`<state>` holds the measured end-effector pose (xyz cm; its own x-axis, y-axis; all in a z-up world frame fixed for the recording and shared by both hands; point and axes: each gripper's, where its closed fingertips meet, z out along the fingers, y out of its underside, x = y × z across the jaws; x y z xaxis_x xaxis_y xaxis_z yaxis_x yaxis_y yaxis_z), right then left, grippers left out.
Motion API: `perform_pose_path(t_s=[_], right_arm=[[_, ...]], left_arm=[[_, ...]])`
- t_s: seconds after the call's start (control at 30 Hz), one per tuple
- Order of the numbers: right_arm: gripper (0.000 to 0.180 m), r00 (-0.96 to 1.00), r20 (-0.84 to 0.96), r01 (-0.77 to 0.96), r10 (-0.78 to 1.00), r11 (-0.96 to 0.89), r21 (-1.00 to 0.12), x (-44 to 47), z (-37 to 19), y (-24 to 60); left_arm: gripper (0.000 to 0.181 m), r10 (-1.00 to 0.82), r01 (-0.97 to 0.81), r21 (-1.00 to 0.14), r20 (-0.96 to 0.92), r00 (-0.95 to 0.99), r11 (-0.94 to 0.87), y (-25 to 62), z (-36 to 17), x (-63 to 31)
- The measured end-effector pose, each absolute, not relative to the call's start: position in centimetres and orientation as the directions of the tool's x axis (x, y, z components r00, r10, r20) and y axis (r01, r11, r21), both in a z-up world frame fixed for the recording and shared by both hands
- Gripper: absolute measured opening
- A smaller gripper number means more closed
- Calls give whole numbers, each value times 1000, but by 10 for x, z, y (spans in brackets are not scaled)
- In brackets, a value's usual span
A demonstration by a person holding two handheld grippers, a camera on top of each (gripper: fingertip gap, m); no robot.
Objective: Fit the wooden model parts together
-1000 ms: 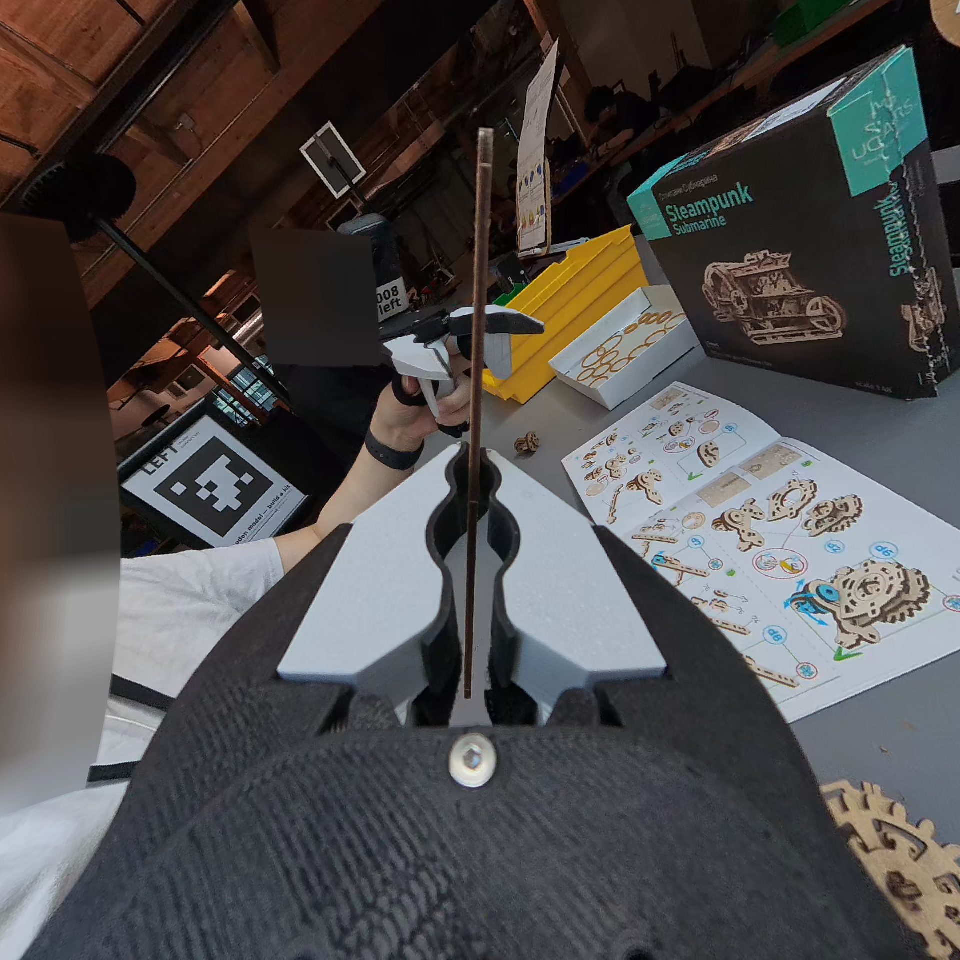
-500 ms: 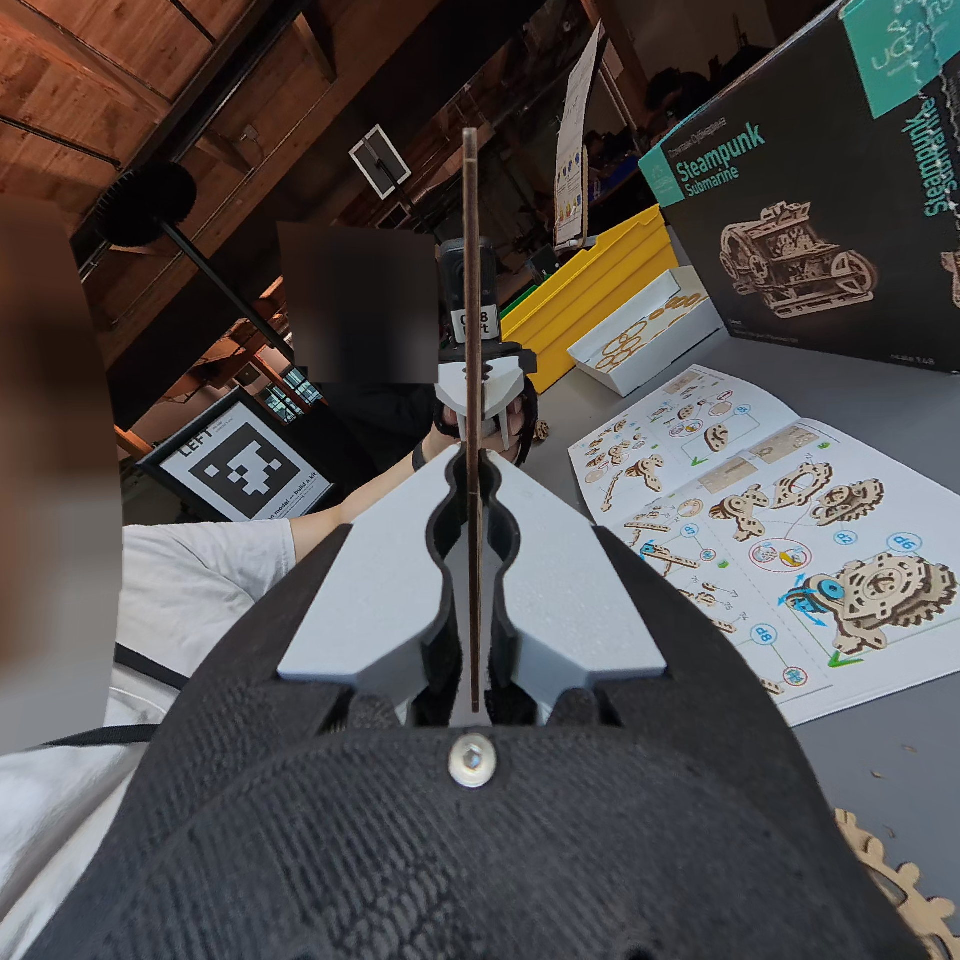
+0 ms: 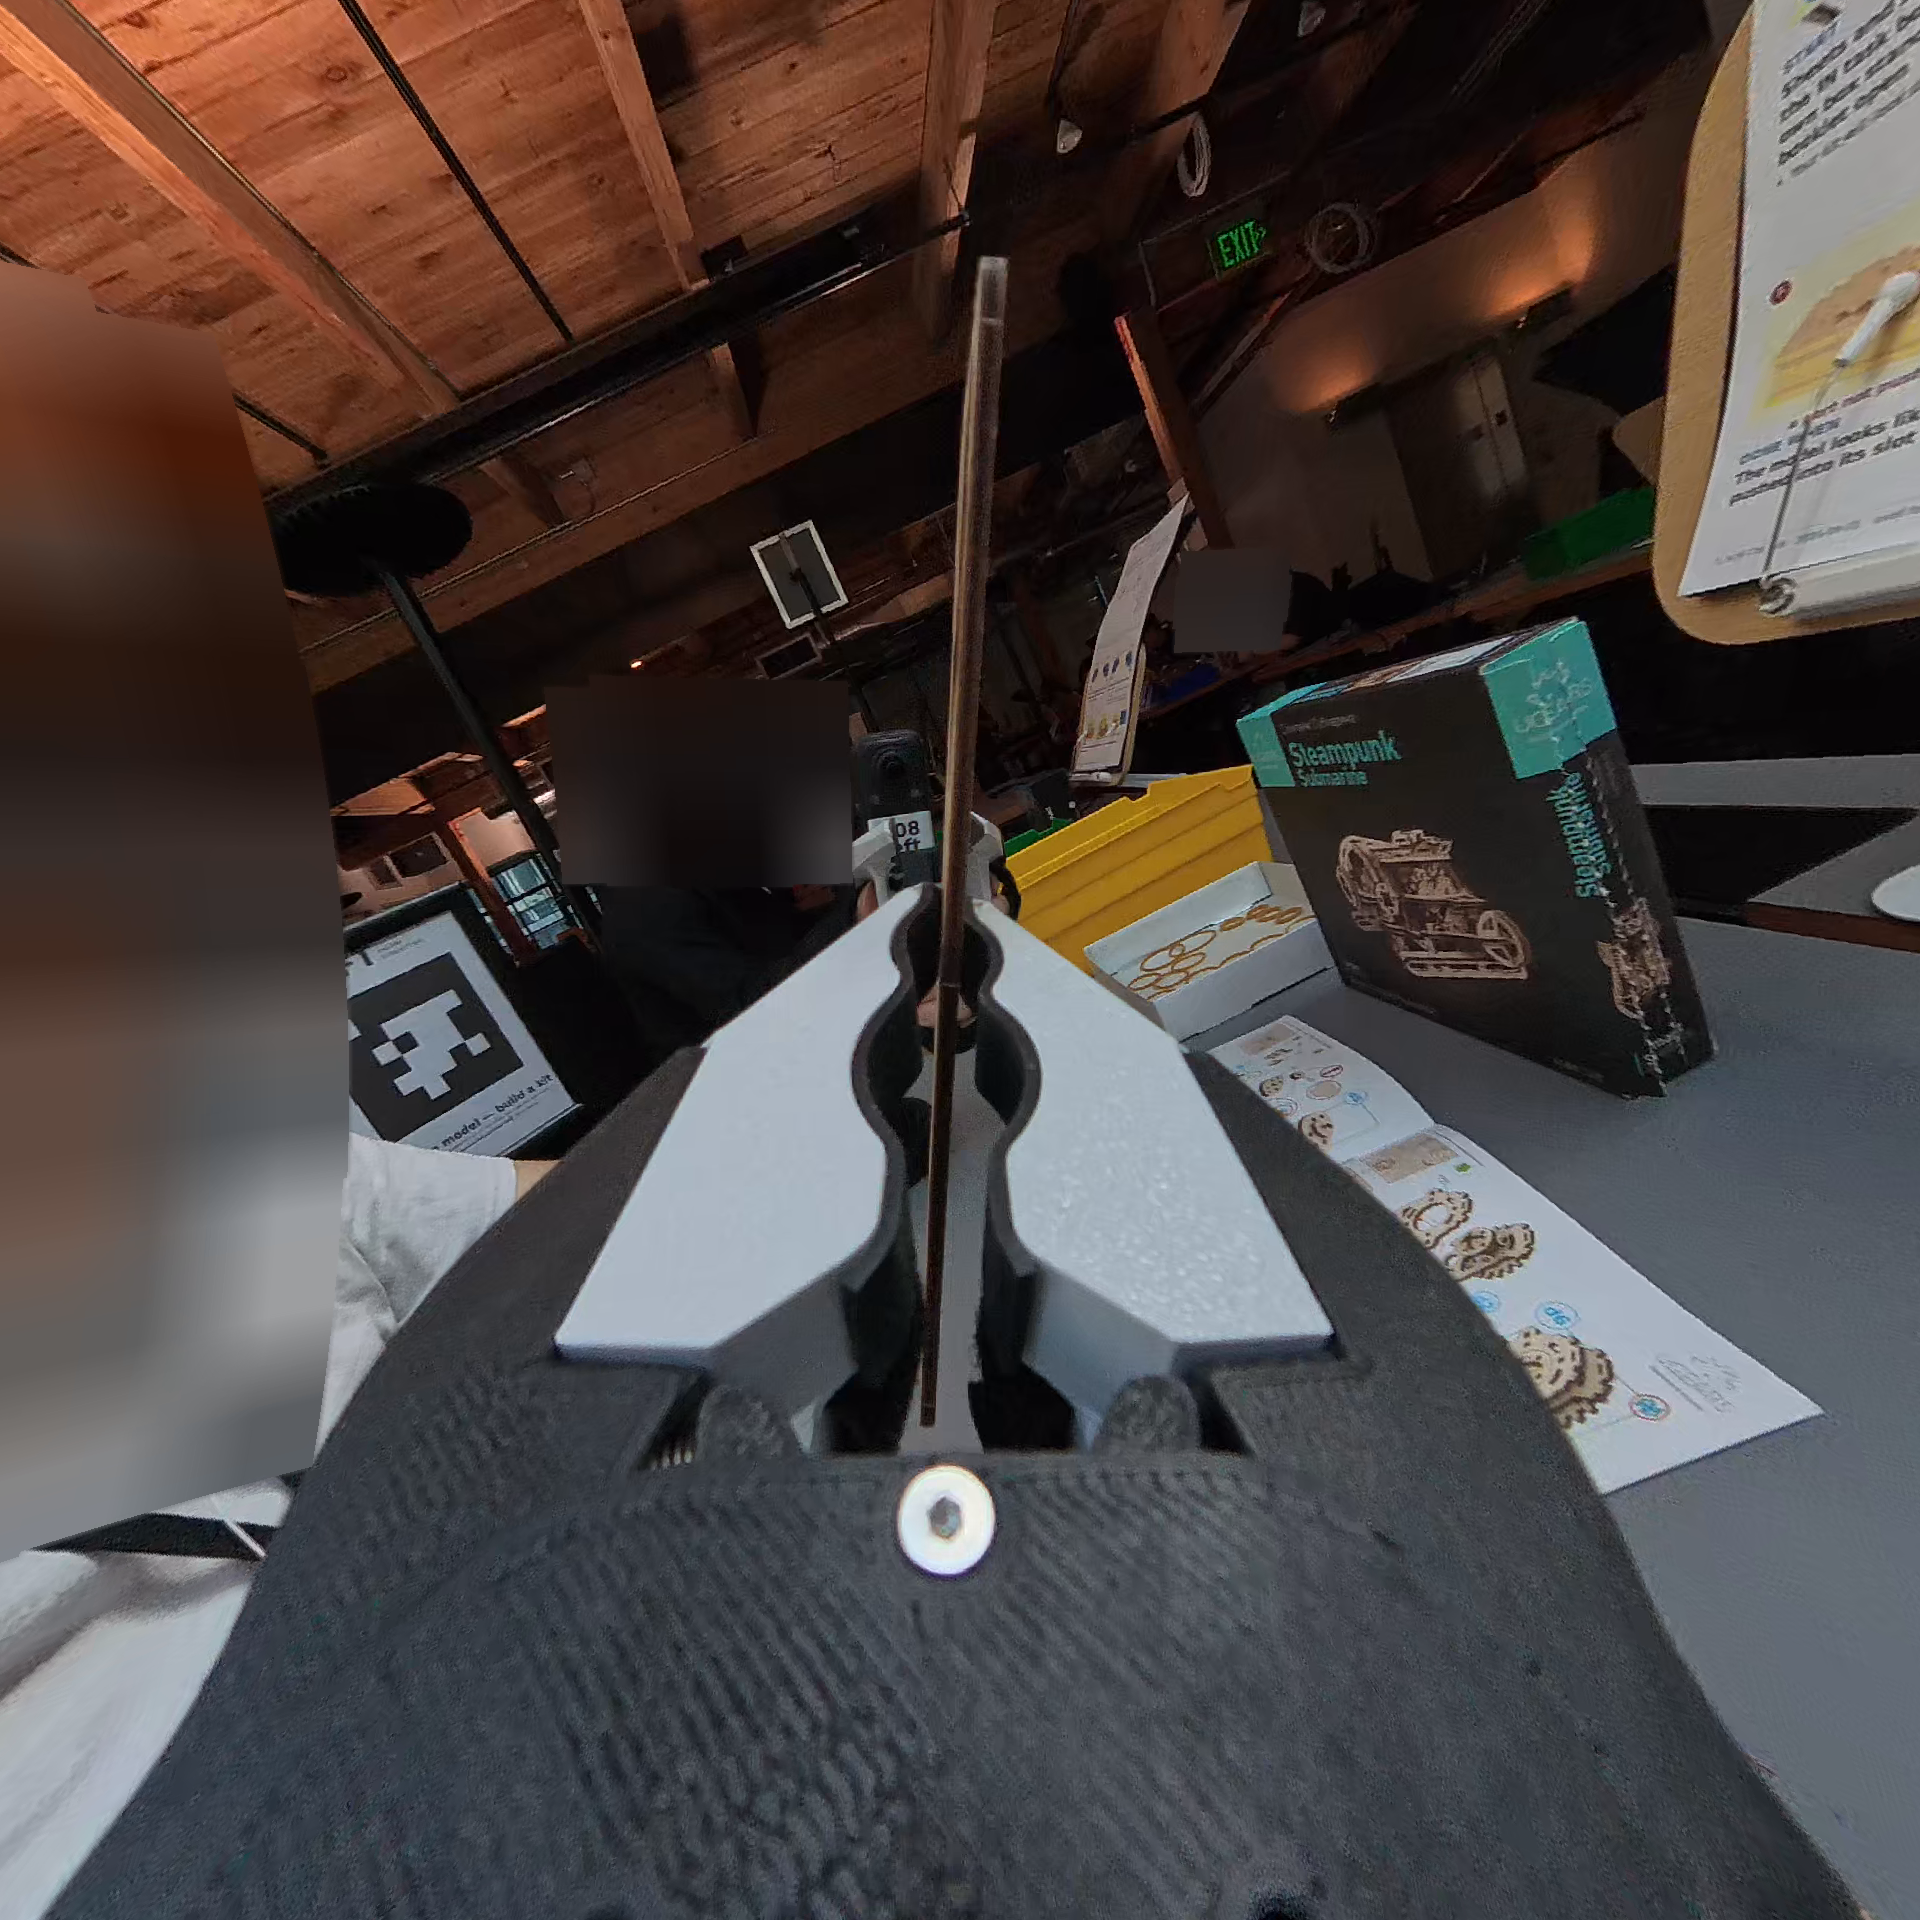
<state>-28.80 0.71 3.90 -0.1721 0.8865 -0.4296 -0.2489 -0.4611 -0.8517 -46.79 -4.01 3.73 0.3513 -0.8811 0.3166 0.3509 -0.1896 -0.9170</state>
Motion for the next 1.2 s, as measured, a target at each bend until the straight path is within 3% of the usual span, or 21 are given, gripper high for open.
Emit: perform_pose_path(t_s=[0.03, 0.2, 1.2], right_arm=[[0, -131, -417, -262, 900, -437, -860, -283, 39, 14], [0, -98, -424, -285, 900, -434, -855, -274, 36, 26], [0, -120, -438, -243, 891, -454, -857, -285, 30, 18]], left_arm=[[35, -873, 369, -917, 298, 386, -150, -39, 43, -478], [38, -849, 420, -906, 266, 457, -58, -38, 57, -505], [33, -844, 386, -920, 260, 469, -69, -35, 48, -500]])
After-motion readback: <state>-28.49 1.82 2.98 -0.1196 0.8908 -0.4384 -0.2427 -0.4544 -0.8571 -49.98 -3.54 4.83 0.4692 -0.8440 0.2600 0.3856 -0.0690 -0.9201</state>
